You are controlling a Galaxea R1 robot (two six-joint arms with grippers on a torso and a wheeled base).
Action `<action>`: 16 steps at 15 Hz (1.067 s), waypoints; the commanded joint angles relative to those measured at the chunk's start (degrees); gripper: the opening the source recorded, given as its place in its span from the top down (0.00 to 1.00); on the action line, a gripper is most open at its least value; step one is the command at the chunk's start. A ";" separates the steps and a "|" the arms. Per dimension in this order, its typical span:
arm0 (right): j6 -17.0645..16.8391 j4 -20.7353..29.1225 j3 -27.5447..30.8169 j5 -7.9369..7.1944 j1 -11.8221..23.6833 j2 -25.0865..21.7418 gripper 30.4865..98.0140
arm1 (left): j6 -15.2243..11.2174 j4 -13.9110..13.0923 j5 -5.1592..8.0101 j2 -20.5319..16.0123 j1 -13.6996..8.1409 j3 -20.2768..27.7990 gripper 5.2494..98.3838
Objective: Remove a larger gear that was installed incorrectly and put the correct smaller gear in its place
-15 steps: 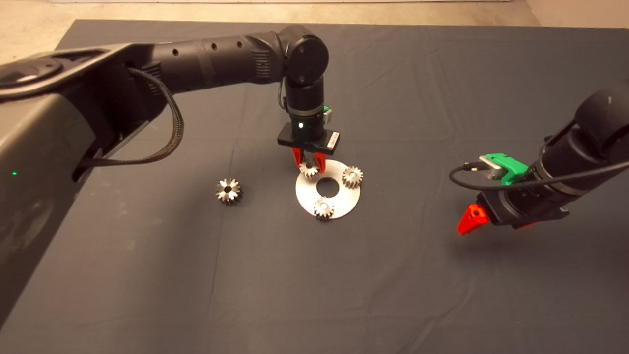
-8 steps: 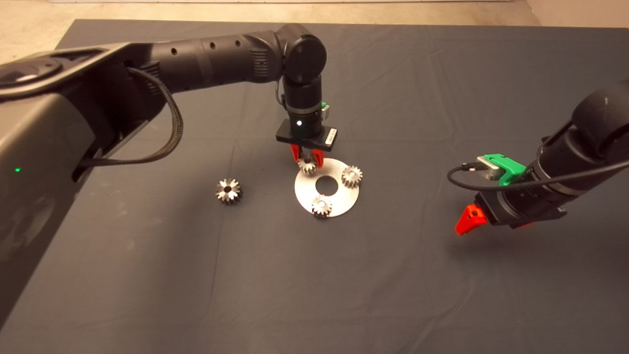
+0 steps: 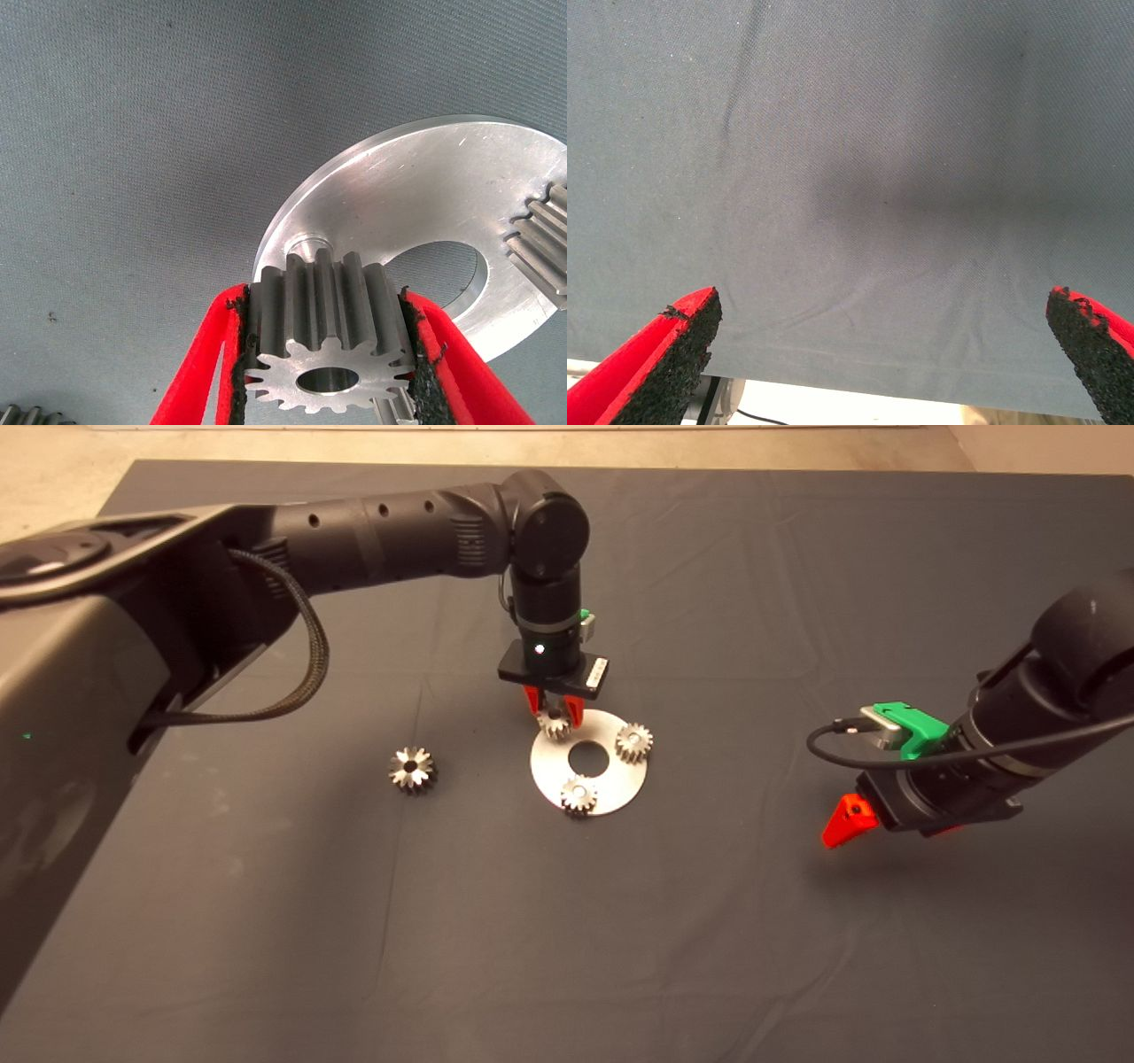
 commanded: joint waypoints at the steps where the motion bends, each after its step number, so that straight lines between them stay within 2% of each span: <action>1: -0.13 1.45 -0.88 0.13 0.93 0.05 0.01 | -0.01 1.74 1.08 -0.28 -0.75 0.51 0.67; 7: -0.31 1.54 -1.59 0.13 0.48 -0.22 0.01 | -0.10 1.39 1.00 -0.28 -0.84 2.17 0.57; 10: -0.39 1.36 -1.68 0.13 0.41 -0.04 0.01 | -0.11 1.39 1.57 -0.28 -1.01 2.17 0.55; 13: -0.48 1.10 -1.77 0.13 0.41 -0.22 0.01 | -0.01 1.36 5.43 -0.28 -1.79 2.17 0.49; 14: -0.57 1.10 -1.68 0.13 0.50 -0.31 0.01 | -0.01 1.30 7.04 -0.37 -3.18 2.08 0.47; 16: -0.66 0.74 -1.68 0.13 0.87 -0.57 0.01 | -0.01 1.13 8.23 -0.37 -7.60 1.47 0.42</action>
